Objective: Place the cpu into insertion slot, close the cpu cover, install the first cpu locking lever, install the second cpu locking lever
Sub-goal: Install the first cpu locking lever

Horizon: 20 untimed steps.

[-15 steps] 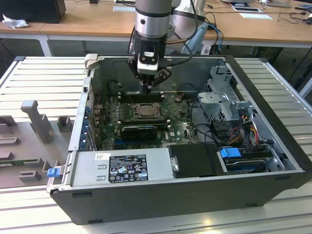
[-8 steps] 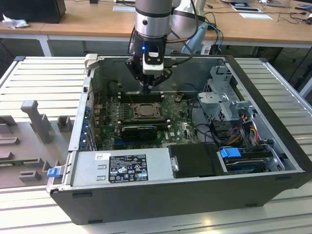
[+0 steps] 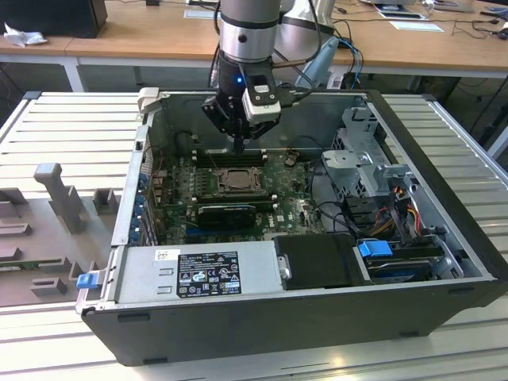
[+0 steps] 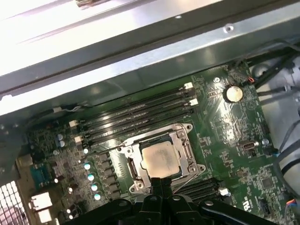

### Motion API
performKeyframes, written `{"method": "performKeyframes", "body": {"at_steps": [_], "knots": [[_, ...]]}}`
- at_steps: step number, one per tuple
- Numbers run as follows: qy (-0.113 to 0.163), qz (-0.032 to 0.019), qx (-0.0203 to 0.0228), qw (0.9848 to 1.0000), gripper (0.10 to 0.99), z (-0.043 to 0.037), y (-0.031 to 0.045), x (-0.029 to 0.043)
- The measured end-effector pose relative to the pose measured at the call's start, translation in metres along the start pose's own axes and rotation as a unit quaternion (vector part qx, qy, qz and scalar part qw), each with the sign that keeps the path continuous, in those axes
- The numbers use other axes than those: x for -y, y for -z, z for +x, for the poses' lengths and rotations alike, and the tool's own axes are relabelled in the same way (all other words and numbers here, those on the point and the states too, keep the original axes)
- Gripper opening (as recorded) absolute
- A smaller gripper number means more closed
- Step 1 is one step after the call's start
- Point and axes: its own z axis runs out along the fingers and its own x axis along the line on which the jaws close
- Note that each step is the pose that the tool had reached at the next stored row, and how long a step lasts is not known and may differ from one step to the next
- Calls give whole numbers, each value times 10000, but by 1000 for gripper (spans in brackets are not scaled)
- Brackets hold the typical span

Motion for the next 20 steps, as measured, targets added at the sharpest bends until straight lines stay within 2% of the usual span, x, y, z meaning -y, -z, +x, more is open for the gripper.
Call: {"method": "performKeyframes", "body": {"at_steps": [3, 5, 8, 10, 11, 13, 14, 15, 16, 17, 20], "knots": [[350, 8, 2, 9994, 106, 0, -4, 0], [666, 15, 4, 9978, 106, 0, -9, 0], [972, 22, 6, 9953, 106, 0, -12, 0], [1045, 19, 7, 9945, 106, 4, -16, 1], [1080, -5, 3, 9941, 106, 4, -18, 2], [1163, -137, -24, 9931, 106, 7, -21, 2], [1172, -175, -20, 9930, 106, 12, -22, 4], [1177, -192, 3, 9929, 106, 27, -24, 8], [1178, -198, 32, 9928, 106, 60, -28, 19], [1179, -208, 64, 9928, 106, 145, -38, 44], [1178, -223, 76, 9928, 106, 314, -63, 95]]}}
